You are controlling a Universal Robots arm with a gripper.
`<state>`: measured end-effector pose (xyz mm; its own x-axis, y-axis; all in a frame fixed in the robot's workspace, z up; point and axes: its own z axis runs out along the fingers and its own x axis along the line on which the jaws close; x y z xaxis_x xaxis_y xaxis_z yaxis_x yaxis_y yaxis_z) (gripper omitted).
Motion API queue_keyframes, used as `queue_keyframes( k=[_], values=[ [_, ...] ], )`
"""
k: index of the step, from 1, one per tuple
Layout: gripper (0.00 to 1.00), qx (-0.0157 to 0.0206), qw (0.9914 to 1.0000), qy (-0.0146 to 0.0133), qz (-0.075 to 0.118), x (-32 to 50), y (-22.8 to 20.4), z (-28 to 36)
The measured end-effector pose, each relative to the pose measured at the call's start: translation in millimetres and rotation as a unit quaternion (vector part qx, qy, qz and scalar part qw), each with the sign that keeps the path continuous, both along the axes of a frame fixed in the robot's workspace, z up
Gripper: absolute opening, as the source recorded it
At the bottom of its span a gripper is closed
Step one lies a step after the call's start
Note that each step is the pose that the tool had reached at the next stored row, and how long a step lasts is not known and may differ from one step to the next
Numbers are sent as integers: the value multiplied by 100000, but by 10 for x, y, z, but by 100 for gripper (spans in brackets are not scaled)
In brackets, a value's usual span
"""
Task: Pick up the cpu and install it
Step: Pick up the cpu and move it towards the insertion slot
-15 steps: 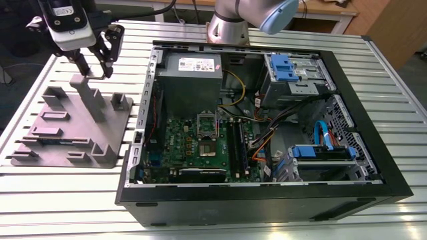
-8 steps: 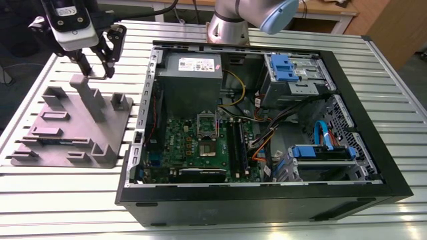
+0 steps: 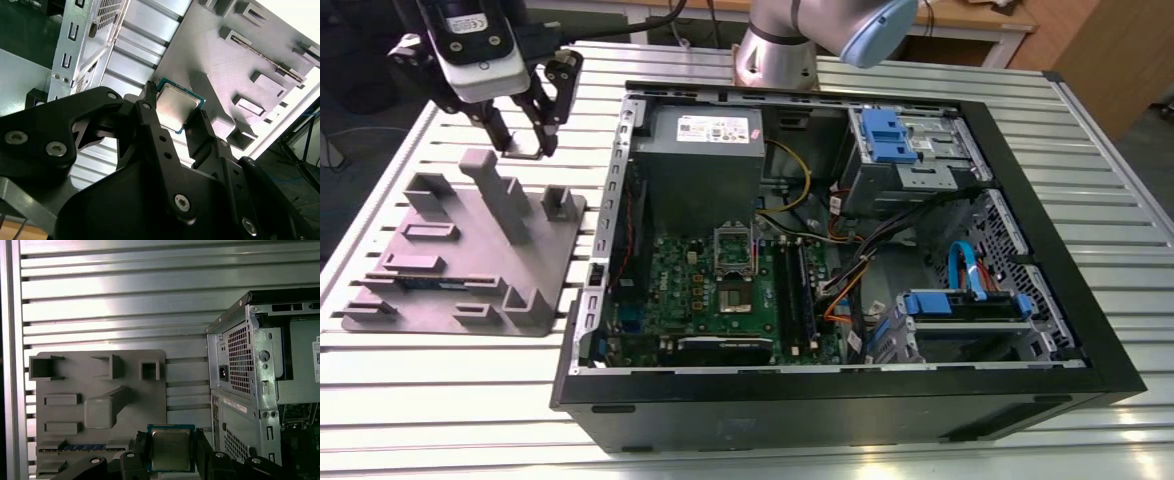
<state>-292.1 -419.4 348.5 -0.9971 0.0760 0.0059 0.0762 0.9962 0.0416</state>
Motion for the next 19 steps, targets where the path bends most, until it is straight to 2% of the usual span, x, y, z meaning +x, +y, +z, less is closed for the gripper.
queue_keyframes(
  k=[11,19],
  values=[
    [47,0,100000,1,8,2,0,11],
    [47,4,100000,-2,7,1,0,41]
  ],
)
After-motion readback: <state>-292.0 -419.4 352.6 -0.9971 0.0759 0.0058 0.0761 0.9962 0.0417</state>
